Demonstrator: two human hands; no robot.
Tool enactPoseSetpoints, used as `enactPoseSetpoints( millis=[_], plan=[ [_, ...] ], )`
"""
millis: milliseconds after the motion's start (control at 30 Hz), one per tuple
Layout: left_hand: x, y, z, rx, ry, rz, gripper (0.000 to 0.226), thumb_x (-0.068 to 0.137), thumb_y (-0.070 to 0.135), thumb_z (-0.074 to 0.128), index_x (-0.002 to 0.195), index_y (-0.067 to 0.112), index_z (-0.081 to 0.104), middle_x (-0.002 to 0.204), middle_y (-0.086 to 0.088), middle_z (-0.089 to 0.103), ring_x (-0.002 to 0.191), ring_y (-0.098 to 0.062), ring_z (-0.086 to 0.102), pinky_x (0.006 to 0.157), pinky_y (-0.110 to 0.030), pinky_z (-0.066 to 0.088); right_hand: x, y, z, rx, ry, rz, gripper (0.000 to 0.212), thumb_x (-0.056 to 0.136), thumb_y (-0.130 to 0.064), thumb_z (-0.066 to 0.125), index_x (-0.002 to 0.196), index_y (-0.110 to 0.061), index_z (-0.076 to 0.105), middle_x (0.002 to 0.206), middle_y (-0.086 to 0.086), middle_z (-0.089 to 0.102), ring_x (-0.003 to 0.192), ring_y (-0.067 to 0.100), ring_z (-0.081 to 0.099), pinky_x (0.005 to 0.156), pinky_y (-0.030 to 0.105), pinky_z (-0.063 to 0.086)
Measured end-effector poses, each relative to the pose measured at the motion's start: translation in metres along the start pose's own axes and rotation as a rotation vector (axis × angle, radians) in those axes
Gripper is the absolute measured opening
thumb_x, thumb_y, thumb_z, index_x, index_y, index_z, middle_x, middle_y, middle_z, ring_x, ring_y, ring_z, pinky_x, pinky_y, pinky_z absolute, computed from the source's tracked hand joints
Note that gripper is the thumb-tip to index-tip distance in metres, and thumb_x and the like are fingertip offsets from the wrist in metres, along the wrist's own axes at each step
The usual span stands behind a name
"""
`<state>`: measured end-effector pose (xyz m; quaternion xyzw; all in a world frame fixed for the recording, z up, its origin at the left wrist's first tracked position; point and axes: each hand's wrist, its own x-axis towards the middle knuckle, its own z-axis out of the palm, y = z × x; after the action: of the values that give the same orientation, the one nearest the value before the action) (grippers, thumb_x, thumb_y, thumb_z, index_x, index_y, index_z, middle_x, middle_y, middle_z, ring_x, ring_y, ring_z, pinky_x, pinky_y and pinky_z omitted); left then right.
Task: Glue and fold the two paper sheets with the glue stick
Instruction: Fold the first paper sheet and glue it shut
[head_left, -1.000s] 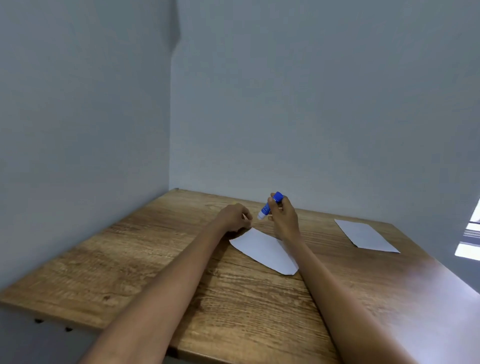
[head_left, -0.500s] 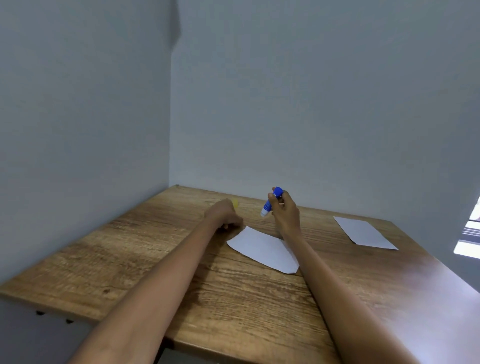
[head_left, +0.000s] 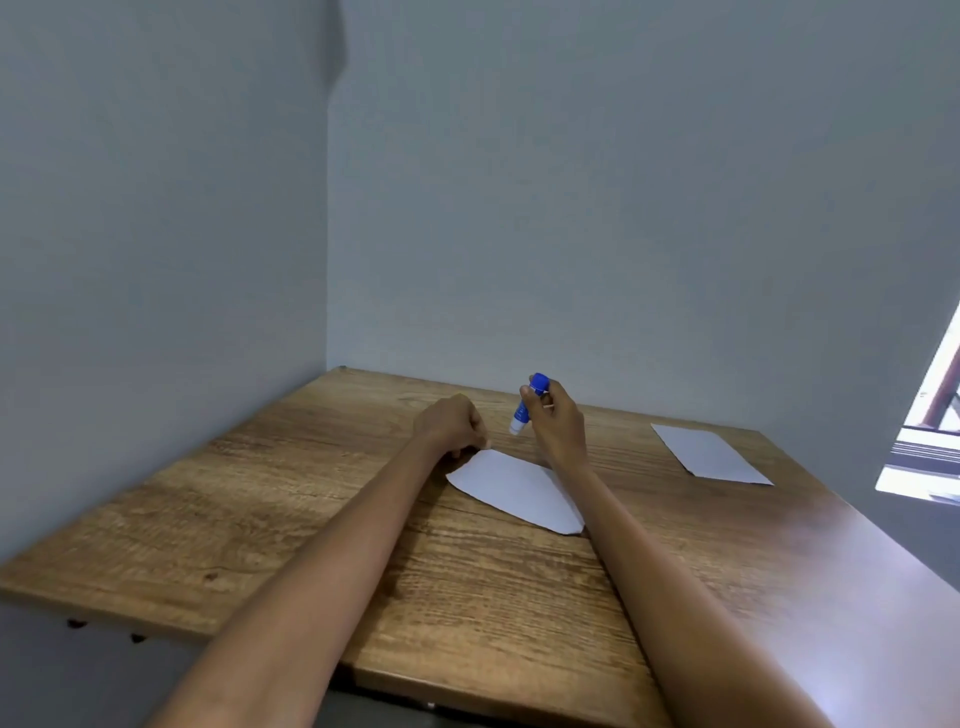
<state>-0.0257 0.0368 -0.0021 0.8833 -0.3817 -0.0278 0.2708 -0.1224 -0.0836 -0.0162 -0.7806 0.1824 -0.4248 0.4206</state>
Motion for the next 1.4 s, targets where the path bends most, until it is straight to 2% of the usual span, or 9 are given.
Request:
enactPoseSetpoints(
  millis=[267, 400, 467, 600, 767, 967, 1100, 1200, 1400],
  plan=[
    [0.004, -0.002, -0.001, 0.046, -0.064, 0.029, 0.017, 0.082, 0.026, 0.069, 0.072, 0.014, 0.063, 0.076, -0.005, 0.068, 0.065, -0.016, 0.060, 0.068, -0.030, 0.049, 0.004, 0.000, -0.001, 0.045, 0.020, 0.012, 0.026, 0.094, -0.035, 0.053, 0.101, -0.011, 0.058, 0.074, -0.006, 0.050, 0.064, 0.006, 0.046, 0.062, 0.023, 0.038],
    [-0.010, -0.005, -0.003, -0.016, -0.105, 0.256, 0.013, 0.089, 0.024, 0.062, 0.099, 0.017, 0.067, 0.107, -0.002, 0.062, 0.104, -0.019, 0.058, 0.090, -0.032, 0.044, 0.005, -0.003, -0.004, 0.102, 0.051, 0.030, 0.028, 0.094, -0.034, 0.054, 0.107, -0.009, 0.060, 0.080, -0.003, 0.052, 0.074, 0.014, 0.052, 0.073, 0.032, 0.044],
    [-0.023, -0.002, -0.008, -0.063, -0.273, 0.362, 0.027, 0.091, 0.025, 0.059, 0.118, 0.019, 0.064, 0.130, -0.005, 0.052, 0.123, -0.017, 0.047, 0.103, -0.029, 0.034, 0.006, -0.004, -0.007, 0.122, 0.062, 0.041, 0.026, 0.094, -0.033, 0.054, 0.105, -0.010, 0.059, 0.085, 0.001, 0.055, 0.080, 0.018, 0.055, 0.081, 0.042, 0.049],
    [-0.036, 0.005, -0.015, 0.131, -0.619, 0.315, 0.060, 0.091, 0.049, 0.051, 0.145, 0.030, 0.033, 0.157, 0.003, 0.021, 0.142, -0.015, 0.019, 0.112, -0.031, 0.012, 0.007, -0.008, -0.011, 0.146, 0.076, 0.049, 0.025, 0.094, -0.034, 0.053, 0.105, -0.013, 0.059, 0.087, 0.000, 0.056, 0.083, 0.018, 0.056, 0.088, 0.046, 0.050],
    [-0.038, 0.006, -0.009, 0.274, -0.520, 0.225, 0.069, 0.089, 0.061, 0.042, 0.149, 0.034, 0.019, 0.161, 0.000, 0.008, 0.147, -0.024, 0.008, 0.118, -0.053, 0.006, 0.007, -0.013, -0.015, 0.136, 0.066, 0.021, 0.024, 0.095, -0.034, 0.052, 0.105, -0.013, 0.059, 0.089, 0.001, 0.057, 0.084, 0.018, 0.055, 0.084, 0.040, 0.049],
    [-0.035, 0.014, 0.015, 0.432, -0.360, 0.055, 0.082, 0.085, 0.074, 0.030, 0.150, 0.027, 0.015, 0.160, -0.010, 0.003, 0.147, -0.034, 0.005, 0.114, -0.058, 0.006, 0.006, -0.007, -0.012, 0.074, 0.023, 0.009, 0.029, 0.095, -0.036, 0.052, 0.107, -0.011, 0.059, 0.090, 0.003, 0.058, 0.077, 0.015, 0.053, 0.075, 0.032, 0.043],
    [-0.030, -0.004, 0.008, 0.270, -0.192, 0.083, 0.066, 0.090, 0.068, 0.027, 0.146, 0.035, 0.025, 0.161, -0.007, -0.003, 0.147, -0.030, -0.003, 0.113, -0.061, 0.000, 0.005, 0.000, -0.005, 0.016, -0.022, -0.028, 0.031, 0.095, -0.034, 0.052, 0.101, -0.005, 0.059, 0.075, -0.002, 0.051, 0.065, 0.011, 0.045, 0.068, 0.028, 0.038],
    [-0.028, -0.030, -0.004, 0.215, -0.073, 0.140, 0.048, 0.093, 0.061, 0.030, 0.136, 0.043, 0.040, 0.161, 0.000, 0.002, 0.148, -0.023, -0.004, 0.114, -0.060, -0.006, 0.009, -0.004, -0.001, -0.015, -0.037, -0.059, 0.021, 0.093, -0.034, 0.056, 0.092, -0.013, 0.056, 0.067, -0.009, 0.049, 0.060, 0.005, 0.045, 0.063, 0.025, 0.037],
    [-0.034, -0.055, -0.013, 0.204, -0.122, 0.248, 0.051, 0.082, 0.068, 0.049, 0.128, 0.047, 0.048, 0.161, 0.001, -0.004, 0.147, -0.018, -0.015, 0.112, -0.057, -0.015, 0.011, -0.012, 0.021, -0.098, -0.135, -0.060, 0.026, 0.088, -0.039, 0.062, 0.097, -0.016, 0.059, 0.077, -0.006, 0.060, 0.071, 0.009, 0.055, 0.065, 0.025, 0.041]
  ],
)
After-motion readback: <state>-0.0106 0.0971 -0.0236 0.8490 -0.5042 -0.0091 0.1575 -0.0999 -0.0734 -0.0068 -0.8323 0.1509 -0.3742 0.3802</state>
